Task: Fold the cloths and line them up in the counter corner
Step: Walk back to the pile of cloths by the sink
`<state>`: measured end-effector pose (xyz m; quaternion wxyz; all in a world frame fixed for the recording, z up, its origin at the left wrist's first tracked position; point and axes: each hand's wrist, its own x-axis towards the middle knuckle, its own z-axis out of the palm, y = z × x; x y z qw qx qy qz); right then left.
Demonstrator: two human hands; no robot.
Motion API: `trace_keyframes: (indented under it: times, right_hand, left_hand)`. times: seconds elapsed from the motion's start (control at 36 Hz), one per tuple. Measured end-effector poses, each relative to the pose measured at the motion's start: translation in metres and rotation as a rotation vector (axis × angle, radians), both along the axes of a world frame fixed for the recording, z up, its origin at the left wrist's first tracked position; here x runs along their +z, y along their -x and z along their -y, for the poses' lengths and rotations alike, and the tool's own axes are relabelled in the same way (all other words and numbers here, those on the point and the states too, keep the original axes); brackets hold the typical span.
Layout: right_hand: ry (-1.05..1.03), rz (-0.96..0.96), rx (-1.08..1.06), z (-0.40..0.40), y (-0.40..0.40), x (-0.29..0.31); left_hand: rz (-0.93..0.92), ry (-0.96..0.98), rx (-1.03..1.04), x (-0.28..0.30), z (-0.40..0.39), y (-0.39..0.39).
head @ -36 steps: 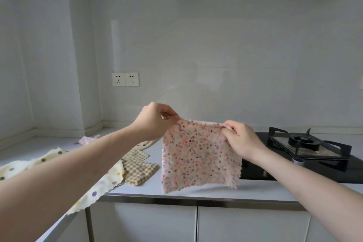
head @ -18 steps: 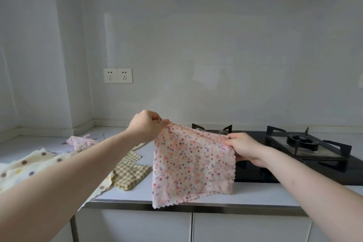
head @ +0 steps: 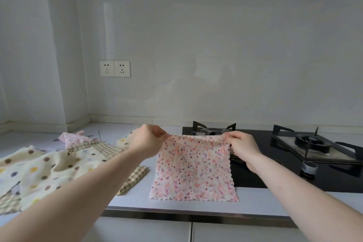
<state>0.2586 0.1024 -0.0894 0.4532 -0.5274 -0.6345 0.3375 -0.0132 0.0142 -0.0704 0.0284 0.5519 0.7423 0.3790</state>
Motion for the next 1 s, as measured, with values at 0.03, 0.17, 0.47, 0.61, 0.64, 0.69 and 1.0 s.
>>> trace_keyframes:
  times: [0.03,0.17,0.47,0.61,0.64,0.69,1.0]
  right_hand:
    - [-0.017,0.005,0.006,0.000,-0.002,-0.002]
    - [-0.034,0.068,0.067,0.016,-0.016,-0.013]
    - [-0.051,0.423,0.103,0.067,-0.027,-0.038]
    - [-0.138,0.695,0.157,0.083,-0.028,-0.052]
    - [-0.143,0.720,0.157,0.084,-0.029,-0.054]
    - [-0.134,0.707,0.132,0.083,-0.029,-0.059]
    - [-0.149,0.550,-0.099,0.058,-0.014,-0.082]
  left_hand:
    - [-0.003,0.001,-0.024,-0.002,0.003,-0.001]
    - [-0.042,-0.021,-0.155,-0.020,0.020,-0.001]
    - [-0.445,0.083,-0.198,-0.067,0.071,-0.007]
    - [-0.466,0.167,-0.182,-0.078,0.081,-0.010]
    - [-0.453,0.177,-0.181,-0.078,0.082,-0.010]
    - [-0.391,0.176,-0.174,-0.076,0.081,-0.012]
    - [-0.197,0.187,-0.053,-0.075,0.039,0.002]
